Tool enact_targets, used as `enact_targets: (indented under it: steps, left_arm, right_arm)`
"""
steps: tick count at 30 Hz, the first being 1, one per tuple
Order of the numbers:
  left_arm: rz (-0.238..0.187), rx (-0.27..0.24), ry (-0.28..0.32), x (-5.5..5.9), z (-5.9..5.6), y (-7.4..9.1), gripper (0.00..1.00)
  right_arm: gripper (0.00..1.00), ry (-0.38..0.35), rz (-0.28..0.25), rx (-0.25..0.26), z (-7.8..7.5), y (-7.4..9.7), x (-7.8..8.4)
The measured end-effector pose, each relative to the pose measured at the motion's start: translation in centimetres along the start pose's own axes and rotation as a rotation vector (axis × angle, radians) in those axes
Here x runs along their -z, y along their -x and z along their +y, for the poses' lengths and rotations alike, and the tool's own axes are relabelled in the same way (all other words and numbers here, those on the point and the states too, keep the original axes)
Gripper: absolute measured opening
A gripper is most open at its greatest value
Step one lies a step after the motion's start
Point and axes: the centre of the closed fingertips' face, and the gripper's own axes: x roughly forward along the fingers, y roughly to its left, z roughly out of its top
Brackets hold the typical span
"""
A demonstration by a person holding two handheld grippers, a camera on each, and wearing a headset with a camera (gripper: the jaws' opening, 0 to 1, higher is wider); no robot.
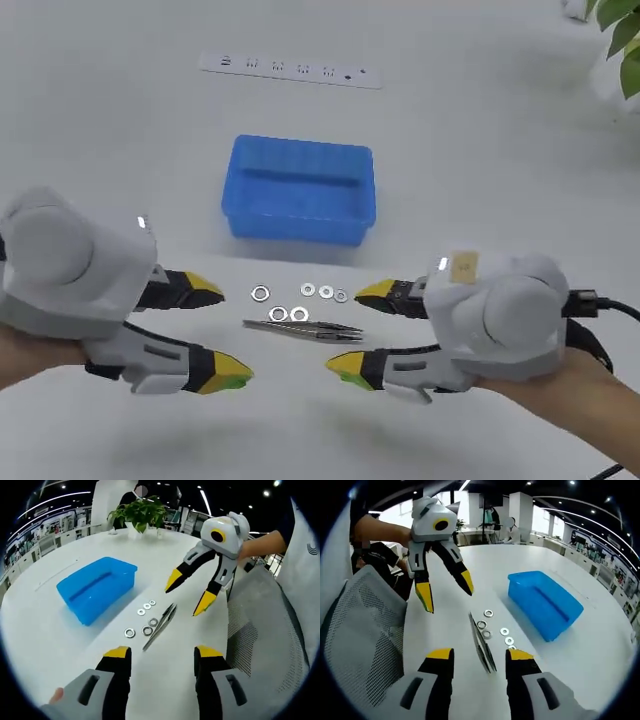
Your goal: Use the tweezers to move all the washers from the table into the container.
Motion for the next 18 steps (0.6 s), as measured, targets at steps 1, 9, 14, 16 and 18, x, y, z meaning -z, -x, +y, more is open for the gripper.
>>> enact_targets:
  steps: [1, 9, 14, 16, 18]
  left_arm:
    - [0.002, 0.01, 0.002, -0.1, 0.0, -0.3, 0.53]
    - [0.046, 0.023, -0.027, 0.4, 0.7, -1.6, 0.46]
    - [0.066, 0.027, -0.06, 0.5, 0.8, -2.0, 0.41]
    - [0.082, 0.032, -0.075, 0.7, 0.8, -2.3, 0.38]
    - [0.097, 0.035, -0.1, 0.7, 0.8, -2.4, 0.35]
  right_arm:
    - [0.38, 0.003, 0.025, -0.014, 0.1, -0.4, 0.3]
    - [0.29, 0.051, 0.086, -0.045, -0.2, -2.0, 0.8]
    - [0.25, 0.059, 0.108, -0.054, -0.7, -2.6, 1.0]
    - [0.23, 0.075, 0.121, -0.064, -0.7, -2.8, 1.1]
    - [0.21, 0.084, 0.129, -0.074, -0.6, -2.8, 1.1]
